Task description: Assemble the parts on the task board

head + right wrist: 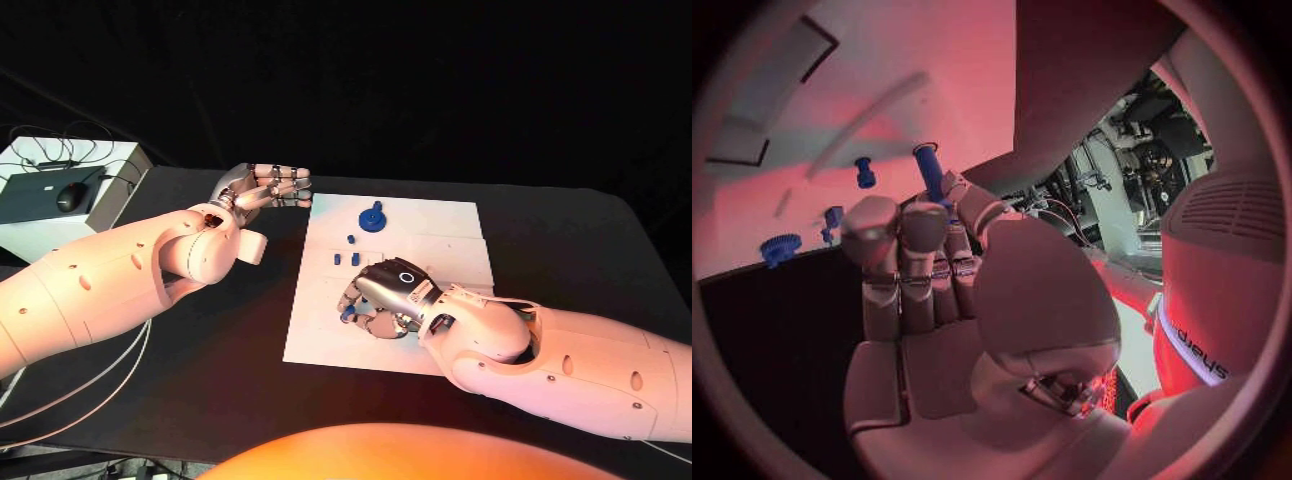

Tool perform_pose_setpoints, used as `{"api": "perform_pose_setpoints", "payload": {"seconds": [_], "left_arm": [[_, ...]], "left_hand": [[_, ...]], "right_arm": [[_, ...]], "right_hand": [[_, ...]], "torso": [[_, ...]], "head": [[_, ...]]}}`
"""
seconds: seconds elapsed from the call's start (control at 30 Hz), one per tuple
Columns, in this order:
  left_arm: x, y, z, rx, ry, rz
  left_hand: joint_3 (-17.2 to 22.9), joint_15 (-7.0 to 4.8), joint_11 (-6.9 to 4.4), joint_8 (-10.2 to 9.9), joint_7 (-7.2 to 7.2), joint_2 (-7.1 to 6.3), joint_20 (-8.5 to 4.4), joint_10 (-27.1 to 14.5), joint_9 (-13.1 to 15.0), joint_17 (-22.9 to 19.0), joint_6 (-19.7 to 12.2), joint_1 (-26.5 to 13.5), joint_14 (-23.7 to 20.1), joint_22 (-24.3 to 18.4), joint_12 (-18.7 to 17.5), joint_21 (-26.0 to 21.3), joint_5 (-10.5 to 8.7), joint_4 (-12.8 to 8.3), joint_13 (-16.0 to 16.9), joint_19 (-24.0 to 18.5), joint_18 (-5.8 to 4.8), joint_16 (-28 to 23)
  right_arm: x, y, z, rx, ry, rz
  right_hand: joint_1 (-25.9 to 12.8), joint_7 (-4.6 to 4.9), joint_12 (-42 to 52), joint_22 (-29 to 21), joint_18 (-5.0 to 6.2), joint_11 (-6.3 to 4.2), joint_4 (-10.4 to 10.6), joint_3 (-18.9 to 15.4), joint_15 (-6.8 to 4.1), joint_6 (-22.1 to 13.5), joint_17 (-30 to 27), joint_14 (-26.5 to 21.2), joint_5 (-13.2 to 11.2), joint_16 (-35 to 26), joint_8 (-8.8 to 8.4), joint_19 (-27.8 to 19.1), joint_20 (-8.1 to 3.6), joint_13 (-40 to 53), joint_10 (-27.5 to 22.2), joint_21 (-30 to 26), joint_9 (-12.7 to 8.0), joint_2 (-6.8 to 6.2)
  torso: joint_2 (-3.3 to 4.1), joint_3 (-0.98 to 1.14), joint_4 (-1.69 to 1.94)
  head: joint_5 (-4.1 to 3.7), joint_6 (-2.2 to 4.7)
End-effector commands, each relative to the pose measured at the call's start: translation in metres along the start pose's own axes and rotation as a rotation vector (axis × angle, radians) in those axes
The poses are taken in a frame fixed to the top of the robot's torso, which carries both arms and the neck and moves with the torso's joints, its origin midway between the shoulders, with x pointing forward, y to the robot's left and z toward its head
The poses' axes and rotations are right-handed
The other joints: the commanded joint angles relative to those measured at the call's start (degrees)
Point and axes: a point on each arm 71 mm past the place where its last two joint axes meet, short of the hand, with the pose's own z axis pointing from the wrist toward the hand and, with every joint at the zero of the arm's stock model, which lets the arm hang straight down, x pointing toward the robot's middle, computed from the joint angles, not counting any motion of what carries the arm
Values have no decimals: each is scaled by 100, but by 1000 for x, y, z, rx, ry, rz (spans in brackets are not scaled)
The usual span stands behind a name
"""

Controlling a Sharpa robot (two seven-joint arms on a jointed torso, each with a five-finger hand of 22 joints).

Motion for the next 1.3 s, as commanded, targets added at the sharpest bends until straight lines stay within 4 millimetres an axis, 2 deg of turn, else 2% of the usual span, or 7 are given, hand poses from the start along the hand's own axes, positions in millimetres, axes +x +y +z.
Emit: {"api": "perform_pose_setpoints", "payload": {"seconds": [0.03, 0.87, 1.0, 1.03, 1.1, 1.17, 1.3], "left_arm": [[1, -1, 0, 7, 13, -9], [1, -1, -1, 7, 12, -7], [1, -2, -1, 7, 12, -8], [1, -2, -1, 7, 12, -7], [1, -2, -1, 7, 12, -7], [1, -2, -1, 7, 12, -7], [1, -2, -1, 7, 12, -7]], "left_hand": [[20, 8, -16, 0, 30, -26, 7, -35, -2, 2, -28, -16, -32, 6, -4, 15, 0, 2, -5, -22, -25, 27], [20, 8, -16, 0, 30, -26, 7, -35, -2, 2, -28, -16, -32, 6, -4, 15, 0, 2, -5, -22, -25, 27], [20, 8, -16, 0, 30, -26, 7, -35, -2, 2, -28, -16, -32, 6, -4, 15, 0, 2, -5, -22, -25, 27], [20, 8, -16, 0, 30, -26, 7, -35, -2, 2, -28, -16, -32, 6, -4, 15, 0, 2, -5, -22, -25, 27], [20, 8, -16, 0, 30, -26, 7, -35, -2, 2, -28, -16, -32, 6, -4, 15, 0, 2, -5, -22, -25, 27], [20, 8, -16, 0, 30, -26, 7, -35, -2, 2, -28, -16, -32, 6, -4, 15, 0, 2, -5, -22, -25, 27], [30, 8, -16, 0, 30, -34, 10, -36, -2, 2, -29, -9, -33, 5, -4, 7, -1, 11, -5, -19, -21, 28]], "right_arm": [[2, 0, 0, -10, 6, -16], [11, 0, 4, -9, 24, -3], [12, 0, 5, -11, 17, 10], [12, -1, 5, -12, 15, 13], [12, -1, 6, -15, 11, 17], [12, -1, 6, -17, 8, 22], [12, -1, 5, -20, 4, 26]], "right_hand": [[200, 19, 18, 575, 59, -304, -20, 3, -43, 25, 9, -5, 40, -5, 3, 225, -42, 34, 527, 6, 2, 164], [104, 58, 12, 547, 75, -255, 0, -54, -10, -132, -4, -15, 139, -28, -16, 201, -25, 24, 359, -116, -30, 129], [-192, 107, 10, 473, 123, -138, 181, -310, 70, -680, -35, -28, 244, -74, -29, 160, 28, 9, -19, -438, -70, -131], [-293, 104, 11, 394, 173, -56, 241, -411, 116, -800, -53, -39, 260, -101, -27, 120, 61, 6, -326, -770, -68, -250], [-336, 46, 15, 348, 217, -38, 314, -563, 138, -918, -77, -30, 287, -127, -22, 116, 104, 9, -452, -910, -64, -352], [-184, 30, 52, 181, 329, 18, 478, -1025, 174, -992, -132, -15, 300, -177, -13, 136, 181, 19, -648, -1387, -52, -306], [26, 19, 38, 74, 380, 43, 619, -1486, 198, -1050, -181, -19, 314, -203, -19, 211, 211, 10, -795, -1764, -53, -286]], "torso": [[6, -3, 10], [-2, -6, 0], [-5, -6, 0], [-4, -6, 2], [-3, -6, 3], [-3, -6, 3], [-4, -7, -1]], "head": [[11, -20], [31, -32], [32, -32], [30, -31], [31, -30], [31, -30], [29, -30]]}}
